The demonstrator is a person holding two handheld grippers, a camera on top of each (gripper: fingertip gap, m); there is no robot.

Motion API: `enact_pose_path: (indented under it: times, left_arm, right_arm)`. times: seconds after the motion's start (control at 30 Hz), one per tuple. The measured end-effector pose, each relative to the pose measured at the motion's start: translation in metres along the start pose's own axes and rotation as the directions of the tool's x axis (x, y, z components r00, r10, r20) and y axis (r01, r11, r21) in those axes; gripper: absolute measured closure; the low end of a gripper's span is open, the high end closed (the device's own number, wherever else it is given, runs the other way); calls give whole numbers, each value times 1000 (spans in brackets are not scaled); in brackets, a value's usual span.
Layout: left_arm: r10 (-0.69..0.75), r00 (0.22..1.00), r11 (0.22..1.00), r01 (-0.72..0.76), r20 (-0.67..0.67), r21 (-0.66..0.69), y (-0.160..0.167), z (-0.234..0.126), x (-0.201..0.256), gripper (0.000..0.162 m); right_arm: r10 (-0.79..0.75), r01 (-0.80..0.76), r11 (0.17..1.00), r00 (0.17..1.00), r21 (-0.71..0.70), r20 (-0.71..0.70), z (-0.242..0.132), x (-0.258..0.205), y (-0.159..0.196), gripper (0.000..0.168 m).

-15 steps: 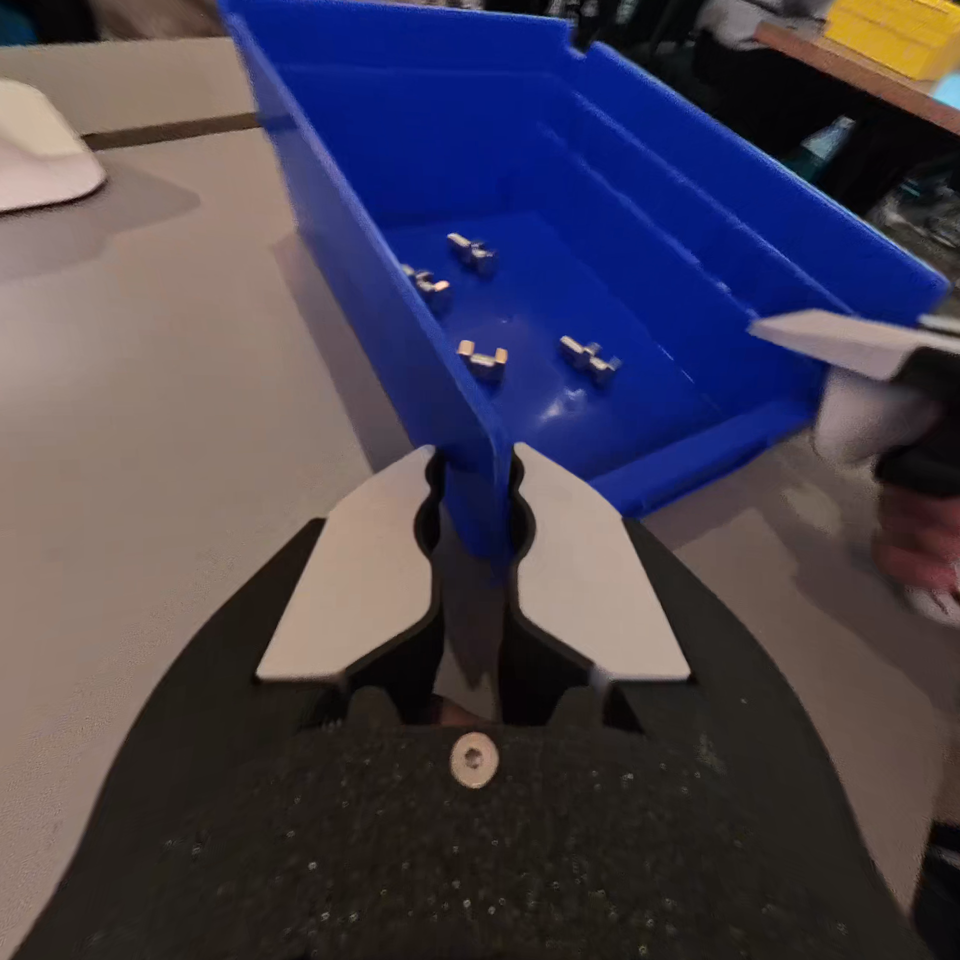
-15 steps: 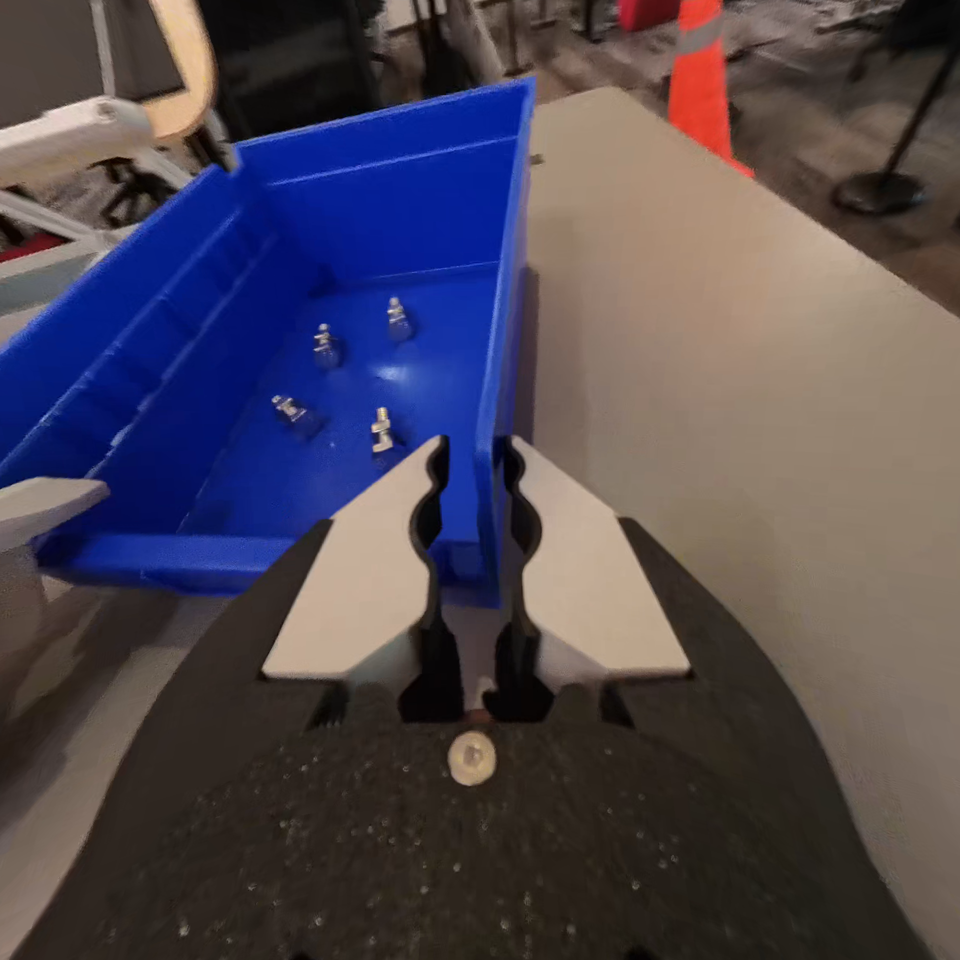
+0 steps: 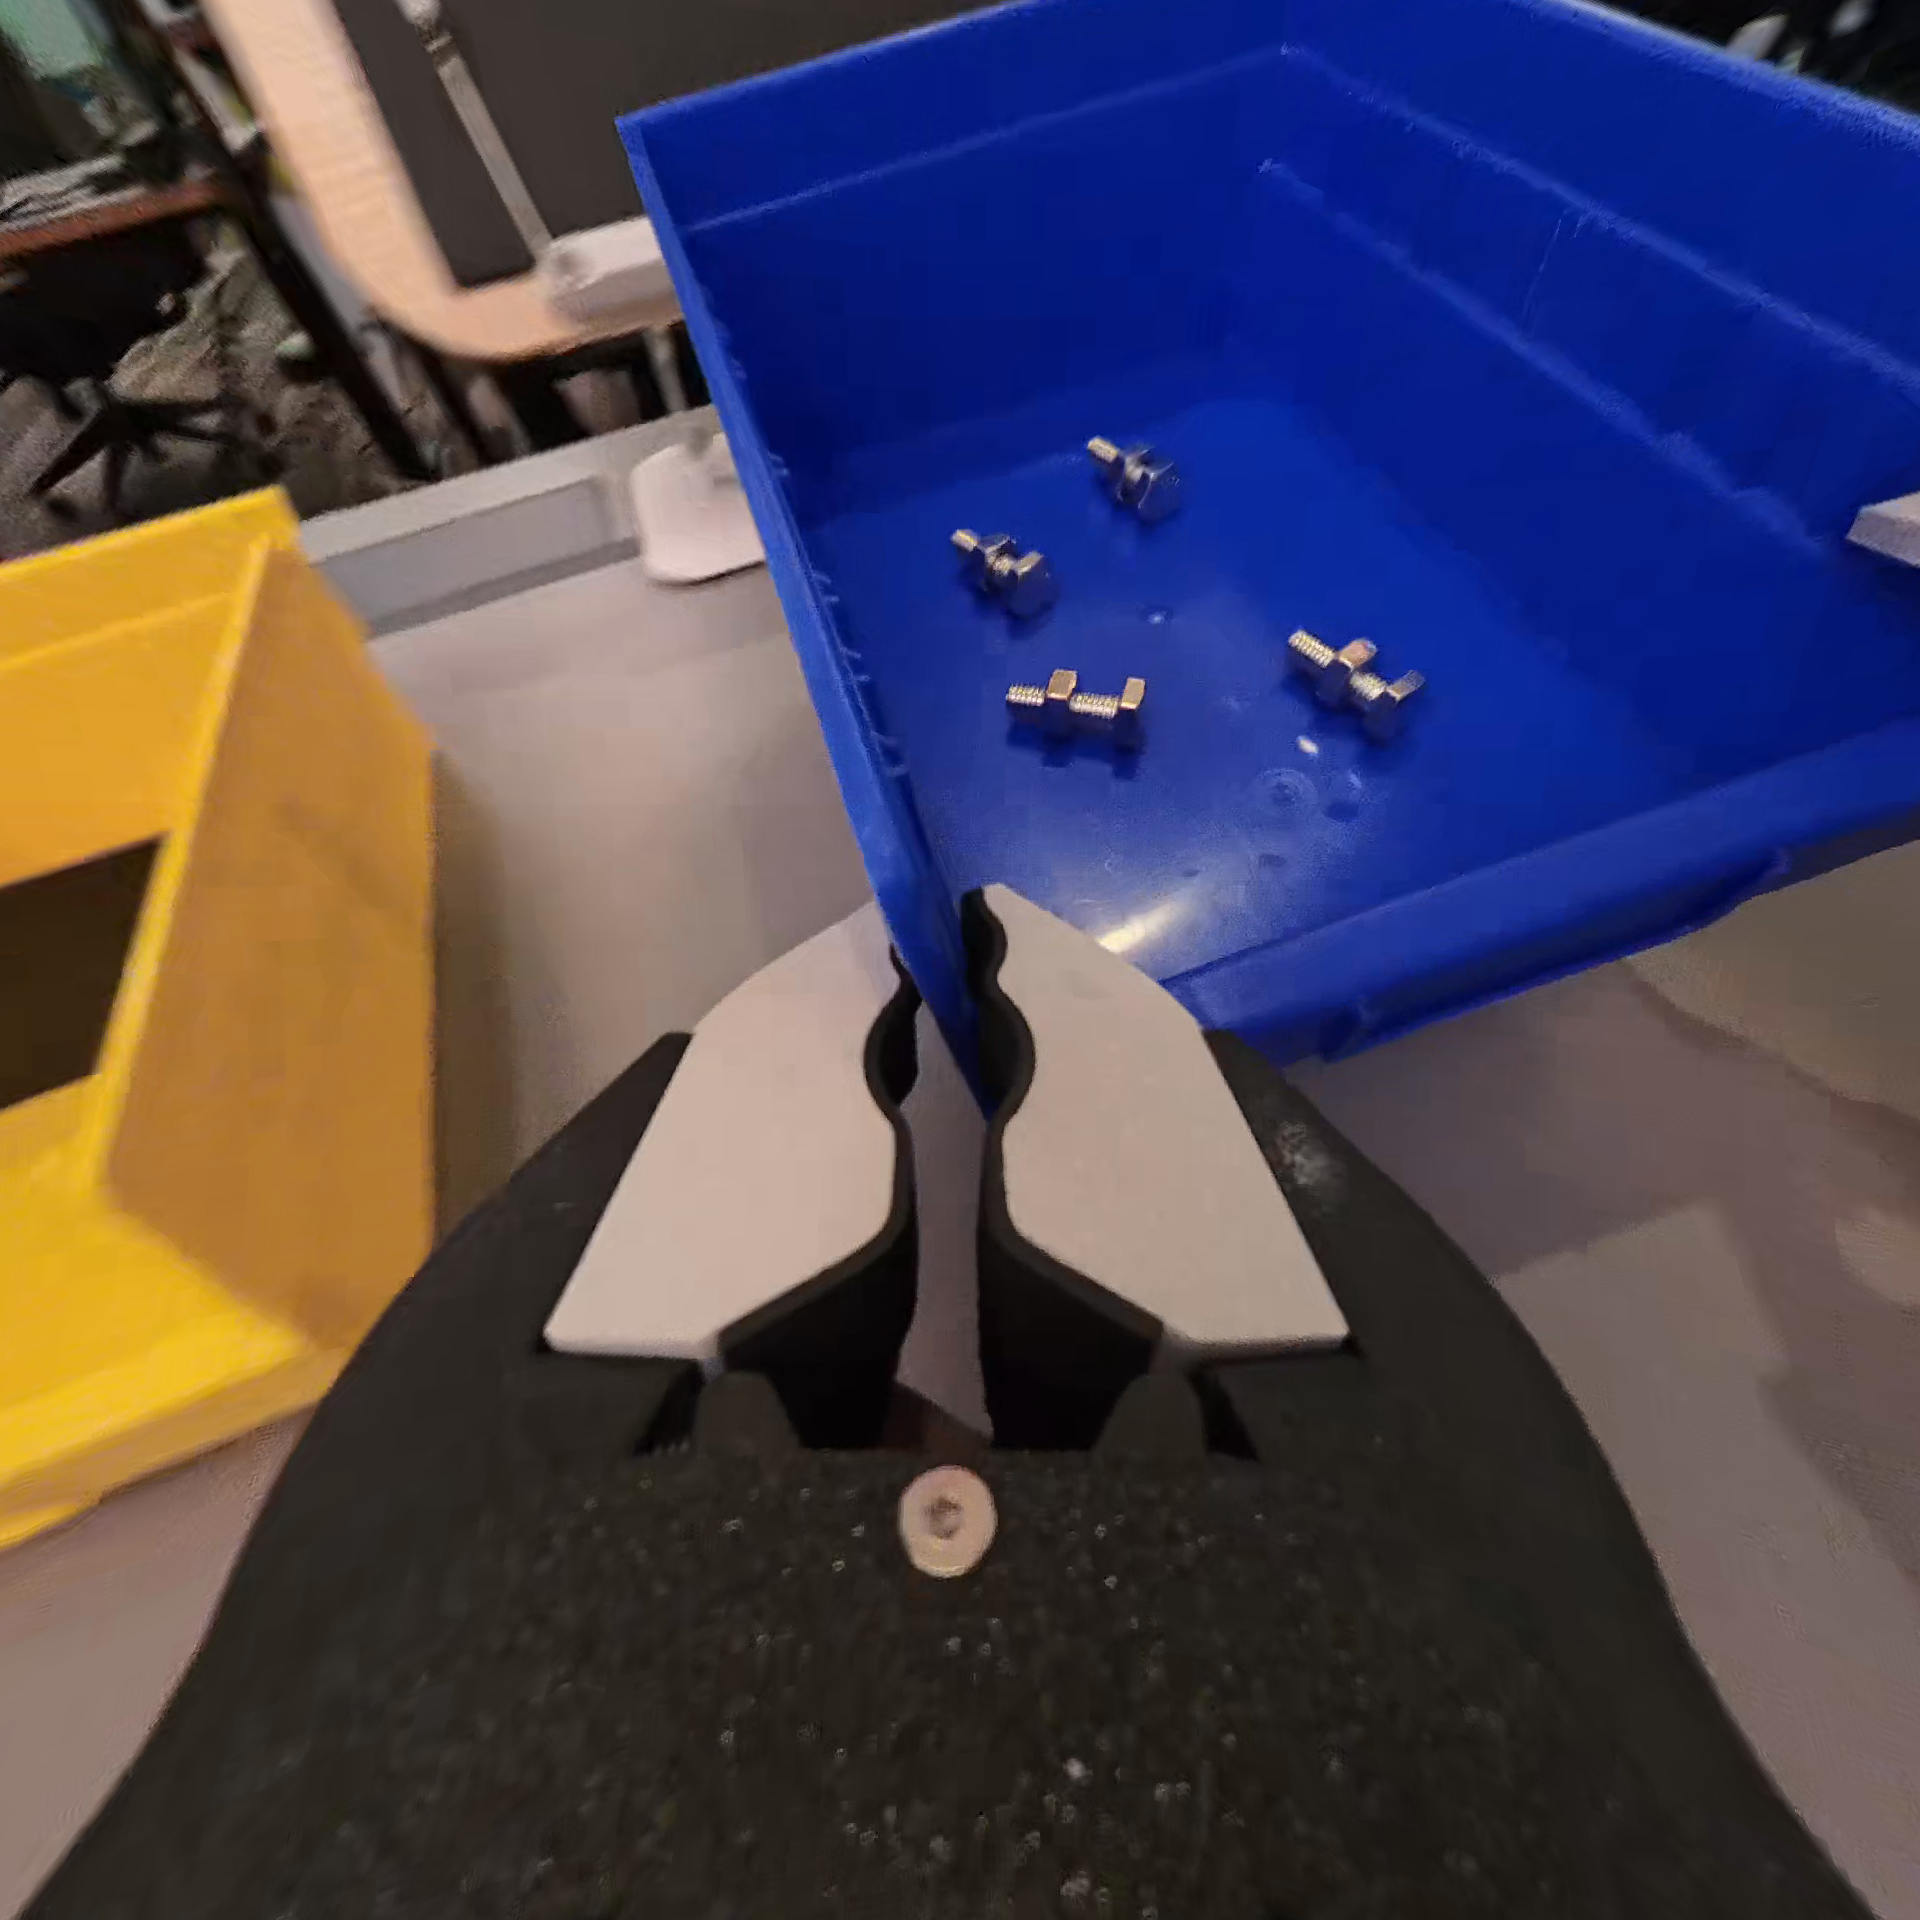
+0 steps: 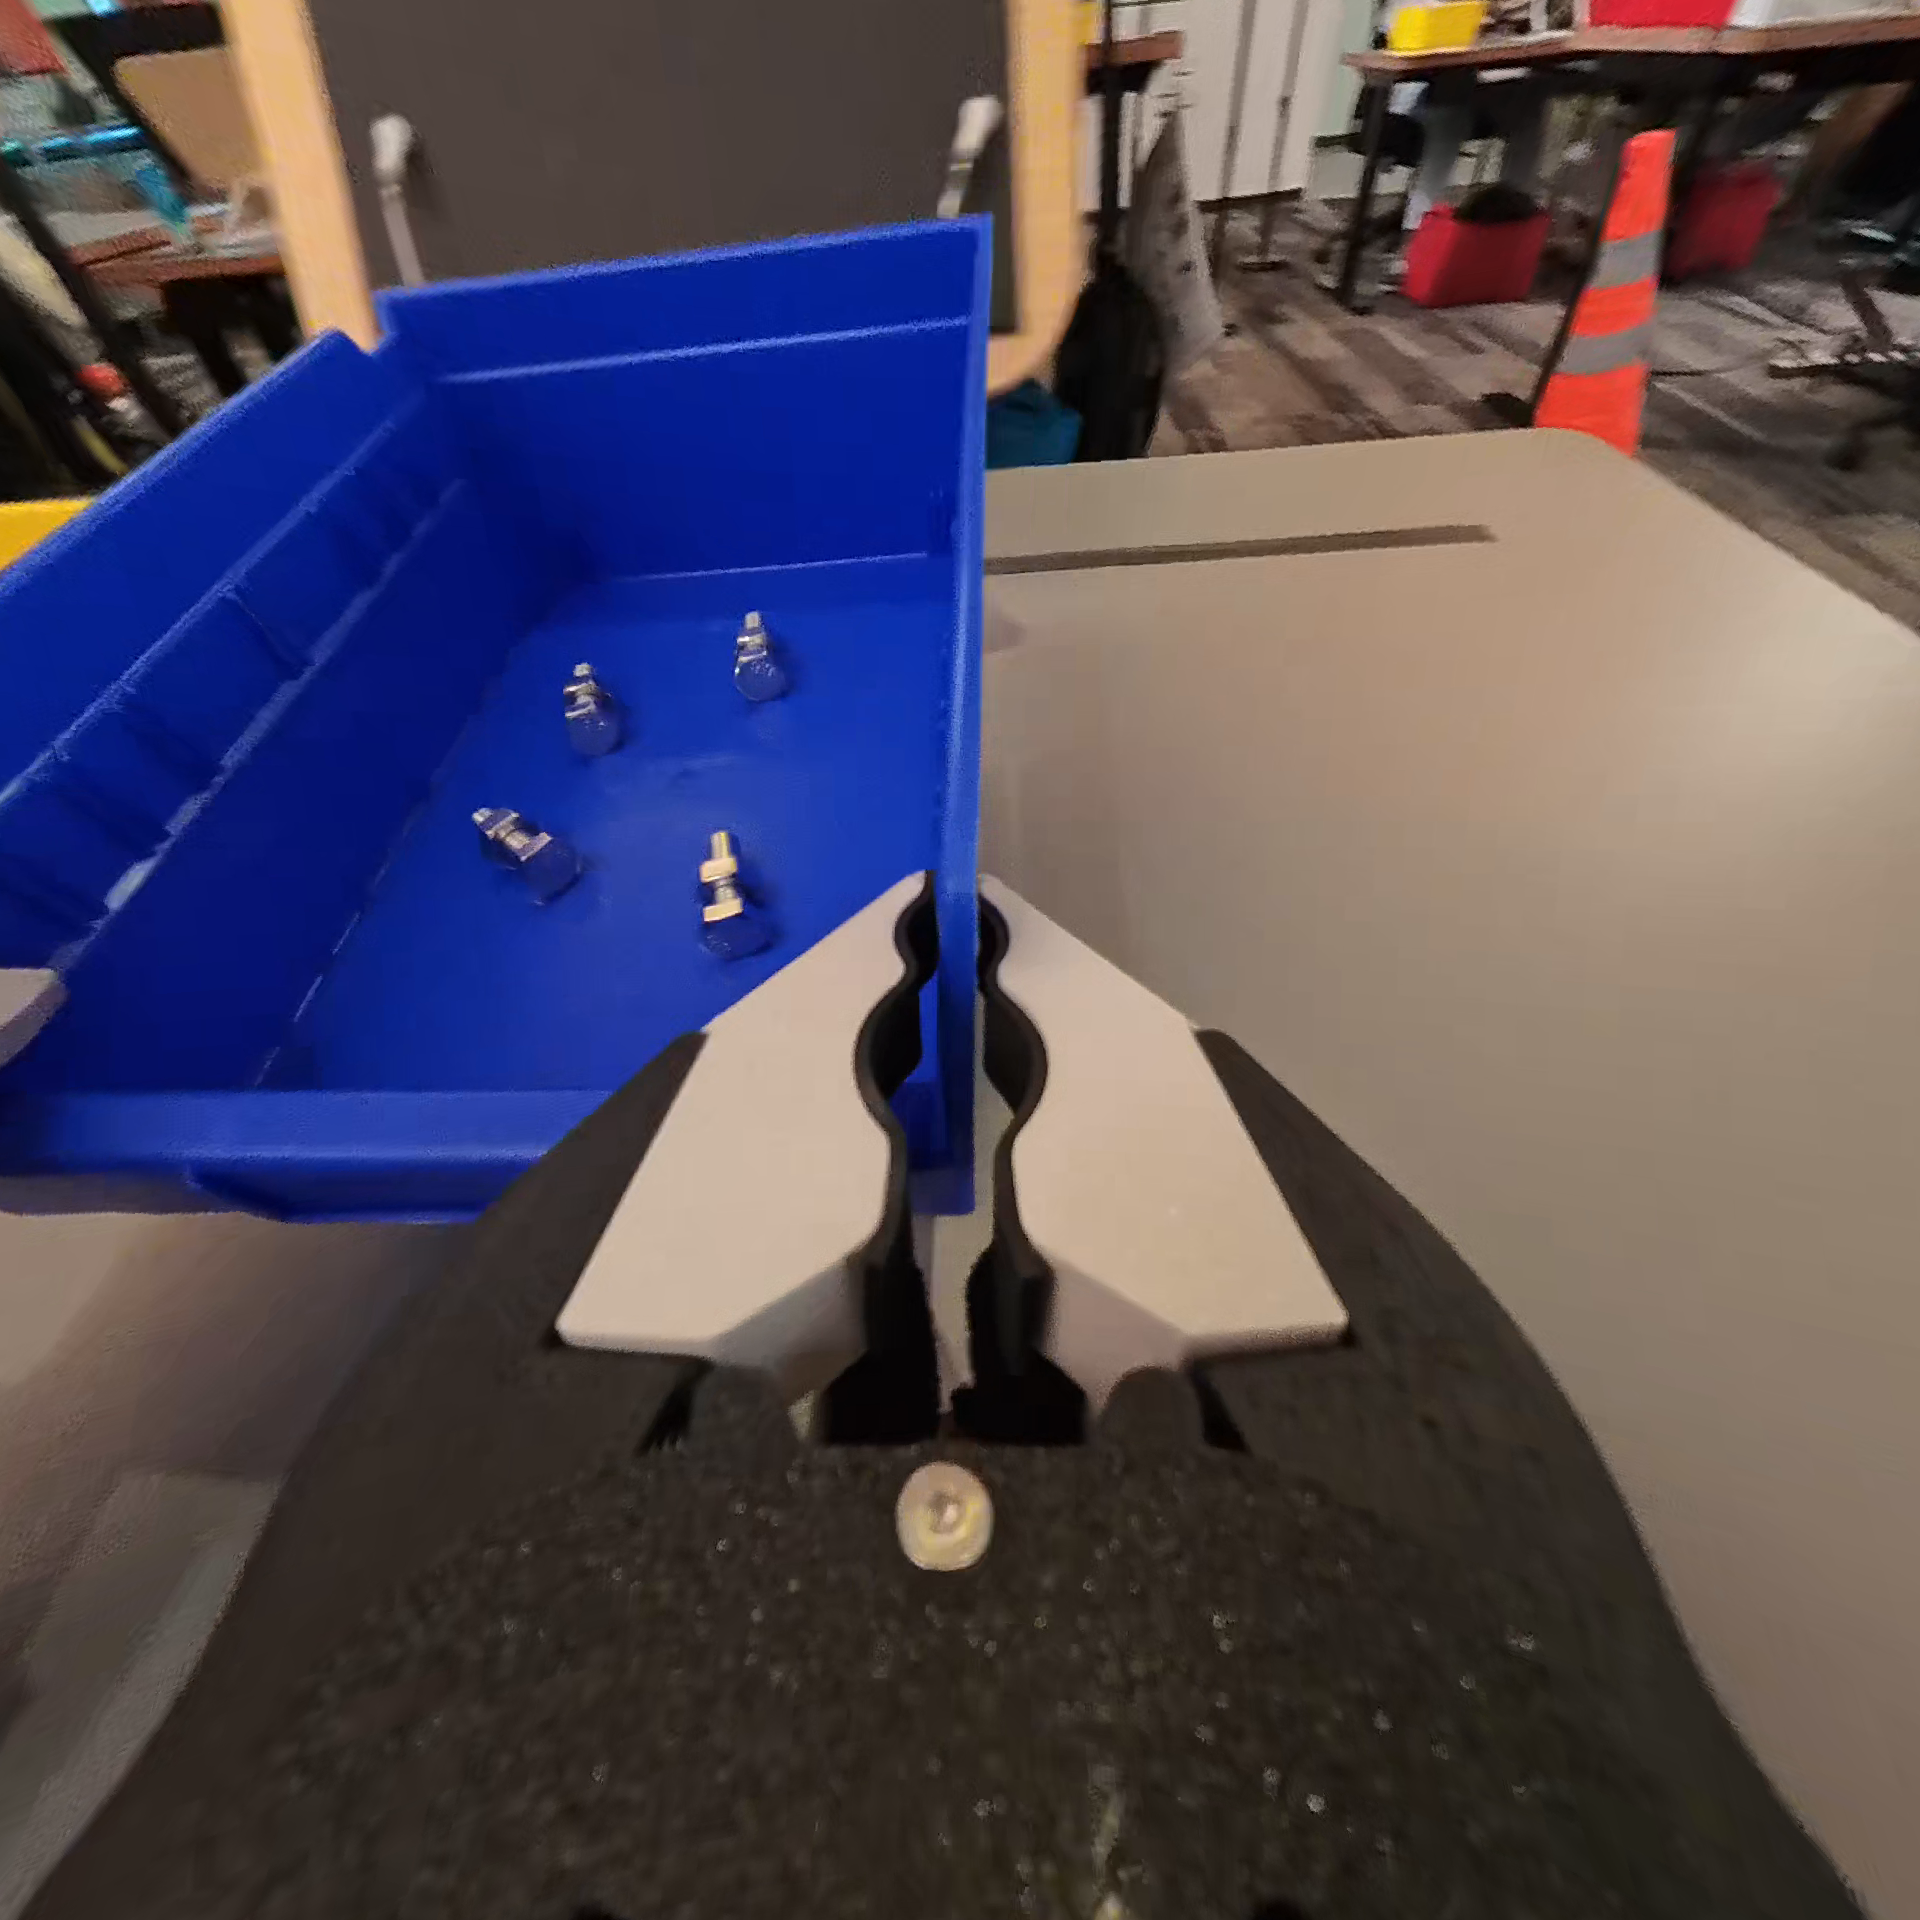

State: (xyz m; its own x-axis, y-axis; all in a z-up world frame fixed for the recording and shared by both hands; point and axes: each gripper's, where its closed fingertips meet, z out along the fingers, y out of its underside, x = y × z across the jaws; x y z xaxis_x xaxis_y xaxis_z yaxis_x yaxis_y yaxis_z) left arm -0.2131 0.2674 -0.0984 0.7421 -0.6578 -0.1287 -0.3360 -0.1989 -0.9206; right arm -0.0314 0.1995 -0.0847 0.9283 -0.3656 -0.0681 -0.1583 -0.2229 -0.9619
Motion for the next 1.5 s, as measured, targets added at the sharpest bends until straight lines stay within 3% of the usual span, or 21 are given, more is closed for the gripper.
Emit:
enact_pose_path:
  times: [0.13, 0.27, 0.4, 0.47, 0.53, 0.57, 0.63, 0.7, 0.8, 0.9, 0.97, 1.03, 1.07, 1.13, 1.3, 1.4, 1.5]
  left_arm:
    - [-58, 997, 996, 62, 55, -62, 30, -6, -42, 157]
    - [-40, 998, 995, 45, 55, -92, 47, 4, -55, 157]
    - [-45, 997, 993, 38, -64, -114, 47, 5, -49, 149]
    - [-157, 966, 988, 156, -207, -19, 24, -6, -43, 125]
    - [-229, 931, 945, 283, -286, 167, -15, -29, -62, 118]
    - [-216, 942, 922, 283, -258, 262, -28, -41, -84, 117]
    - [-182, 982, 895, 189, -56, 405, -34, -61, -150, 116]
    - [-239, 968, 873, 179, 77, 453, -28, -84, -216, 113]
    - [-272, 924, 925, 174, 269, 338, 13, -102, -297, 115]
    - [-244, 945, 966, 217, 219, 141, 63, -88, -318, 116]
    - [-261, 947, 964, 245, 188, 104, 72, -76, -319, 118]
    - [-256, 949, 967, 253, 182, 42, 82, -63, -317, 134]
    - [-253, 944, 967, 256, 209, 16, 89, -58, -321, 153]
    - [-289, 936, 957, 288, 199, 33, 92, -57, -322, 159]
    - [-348, 924, 933, 358, 160, -37, 99, -76, -301, 157]
    - [-243, 944, 955, 274, 224, -117, 106, -94, -287, 157]
    - [-194, 942, 965, 233, 273, -119, 115, -120, -275, 157]
  right_arm:
    - [-55, 57, 997, 997, -46, 54, 20, -49, 9, 166]
    - [-105, 109, 989, 993, -98, 47, 34, -59, 31, 166]
    - [-55, 73, 988, 990, -137, 131, 36, -64, 44, 156]
    - [-44, 80, 985, 974, -154, 224, 30, -70, 44, 145]
    - [-41, 87, 988, 944, -128, 326, 19, -73, 43, 136]
    - [-35, 82, 990, 929, -111, 369, 13, -72, 44, 130]
    - [43, 19, 992, 878, -125, 477, -3, -77, 44, 119]
    - [124, -63, 989, 836, -131, 535, -12, -81, 31, 115]
    - [-20, 21, 1000, 868, 4, 495, -13, -77, 18, 115]
    - [-181, 123, 980, 875, 157, 448, -23, -84, 2, 115]
    - [-244, 152, 963, 842, 222, 481, -34, -102, -1, 115]
    - [-291, 182, 953, 778, 244, 556, -46, -131, 10, 115]
    - [-303, 185, 949, 751, 254, 586, -52, -146, 14, 115]
    - [-311, 160, 945, 706, 285, 637, -67, -175, 19, 115]
    - [-338, 240, 941, 619, 239, 708, -80, -254, 51, 117]
    - [-307, 263, 949, 642, 175, 703, -65, -283, 61, 116]
    - [-202, 192, 977, 720, 89, 664, -41, -295, 53, 116]
